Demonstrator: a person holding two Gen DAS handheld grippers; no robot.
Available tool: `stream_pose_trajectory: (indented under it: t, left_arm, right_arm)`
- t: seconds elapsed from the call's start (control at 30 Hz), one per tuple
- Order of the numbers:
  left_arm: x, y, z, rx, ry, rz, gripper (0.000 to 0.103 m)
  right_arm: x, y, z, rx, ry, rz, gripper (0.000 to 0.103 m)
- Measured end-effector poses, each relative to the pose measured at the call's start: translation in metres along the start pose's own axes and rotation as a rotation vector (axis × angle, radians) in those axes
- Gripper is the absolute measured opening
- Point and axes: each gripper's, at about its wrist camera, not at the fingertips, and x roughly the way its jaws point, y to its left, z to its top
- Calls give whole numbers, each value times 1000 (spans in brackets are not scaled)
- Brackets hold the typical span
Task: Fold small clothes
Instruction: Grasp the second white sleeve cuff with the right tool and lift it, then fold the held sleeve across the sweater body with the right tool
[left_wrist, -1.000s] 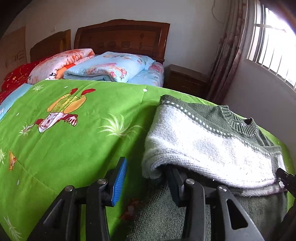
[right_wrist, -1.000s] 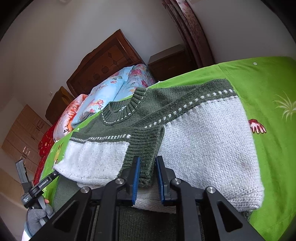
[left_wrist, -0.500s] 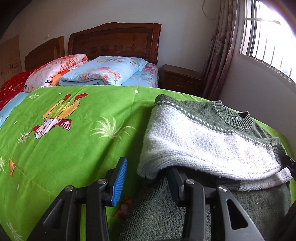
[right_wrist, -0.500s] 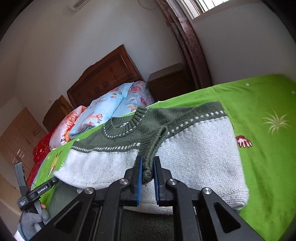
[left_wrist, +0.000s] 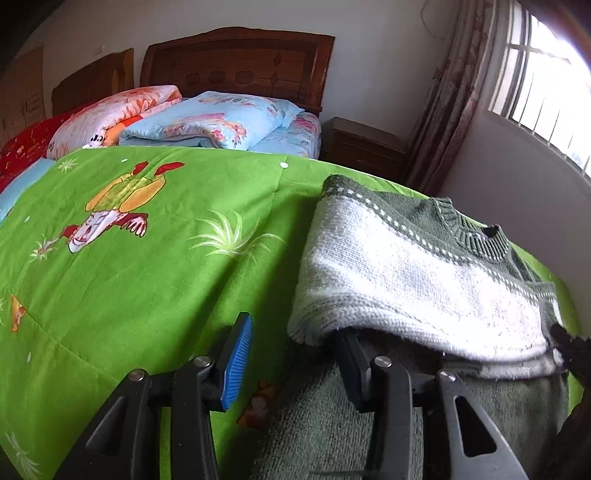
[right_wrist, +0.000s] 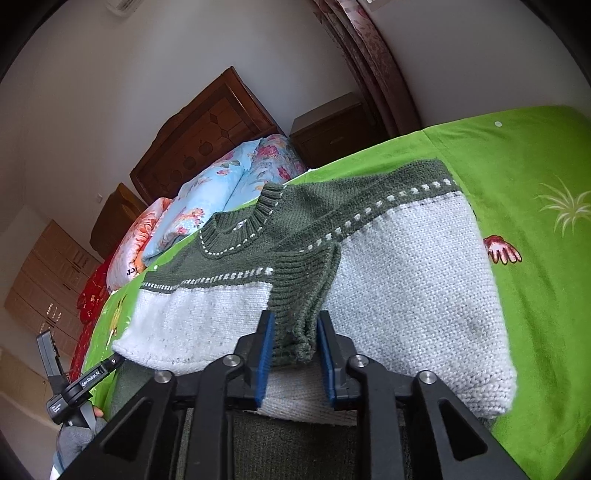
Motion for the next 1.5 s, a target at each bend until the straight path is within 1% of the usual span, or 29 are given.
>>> stream_pose_trajectory:
  t: [0.03,0.07,0.13,0.2,0.27,0.33,0.43,0.47,0.53,0.6,0.67,0.7,0.73,0.77,0.83,0.9,0.97,1.0,1.07,1.1,1.17,1.2,1.23,1.27,1.3,1.37,1.4,1.47,1.5]
  left_arm:
    - [-6,0,-3,26,-7,10,46]
    - [-14,2,-7,34,-16,11,46]
    - [-32,12,-14,9,-52,-1,46]
    - [-54,24,-15,-57,-140,-22,46]
    - [-67,29,-5,-121,-192,-90,45]
    - [-65,20,14,-131,-173,-178,45]
    - [-46,-12,41,-96,-96,-332,45]
    - [-37,-25,47,-77,-68,-358,45]
    - [-18,-51,54,-12,-13,-375,46]
    - [4,-69,52,40,46,-382,46]
    - [29,-71,46,46,106,-317,46]
    - [39,-67,42,42,123,-293,44]
    - [41,-60,40,38,100,-311,38]
    - [40,-54,39,34,82,-334,38]
    - [39,-48,39,23,103,-364,32]
    - [29,-46,45,12,98,-396,33]
    - [18,-45,55,-8,56,-474,33]
    - [16,-45,62,-25,42,-494,34]
    - [23,-48,79,-41,37,-491,34]
    - [32,-50,86,-46,56,-490,34]
    - [59,-51,95,-70,118,-492,34]
    - [73,-50,96,-80,151,-480,34]
    - [85,-48,96,-87,175,-446,33]
    - [92,-43,96,-98,170,-435,26]
    - [94,-37,95,-124,157,-452,24]
    - [97,-27,93,-170,155,-492,24]
    - [96,-28,92,-158,147,-486,24]
    - [91,-36,91,-103,125,-429,24]
    - [86,-40,92,-93,117,-399,24]
  right_arm:
    - [-5,1,-1,0,-27,-9,52]
    - [-14,0,-2,-1,-69,-24,103]
    - [-31,1,-5,-3,-161,-43,103]
    - [-44,4,-7,-15,-235,-57,103]
    - [-46,12,-6,-58,-244,-39,103]
    - [-42,25,-8,-133,-216,-32,103]
    - [-33,48,-13,-260,-163,-12,103]
    - [-30,53,-14,-291,-144,-6,103]
    - [-20,59,-15,-323,-96,-11,103]
    - [-9,59,-14,-319,-37,-34,103]
    - [2,56,-13,-298,9,-74,103]
    - [5,55,-12,-289,20,-88,103]
    - [6,54,-12,-286,19,-92,103]
    - [7,53,-12,-285,20,-91,103]
    - [8,50,-12,-272,21,-70,103]
    - [7,44,-10,-248,21,-46,103]
    - [8,41,-8,-232,25,-28,103]
    - [8,41,-7,-231,26,-25,103]
    - [8,42,-7,-231,26,-24,103]
    - [8,43,-7,-232,26,-23,103]
    - [8,43,-7,-229,26,-20,103]
    - [6,42,-7,-228,26,-18,103]
    - [6,42,-7,-226,26,-16,103]
    - [6,41,-7,-224,26,-13,103]
    - [6,41,-7,-224,26,-12,103]
    - [6,42,-7,-224,26,-11,103]
    - [5,41,-7,-222,26,-9,103]
    - [5,41,-7,-222,26,-6,103]
    - [5,41,-7,-222,26,-6,103]
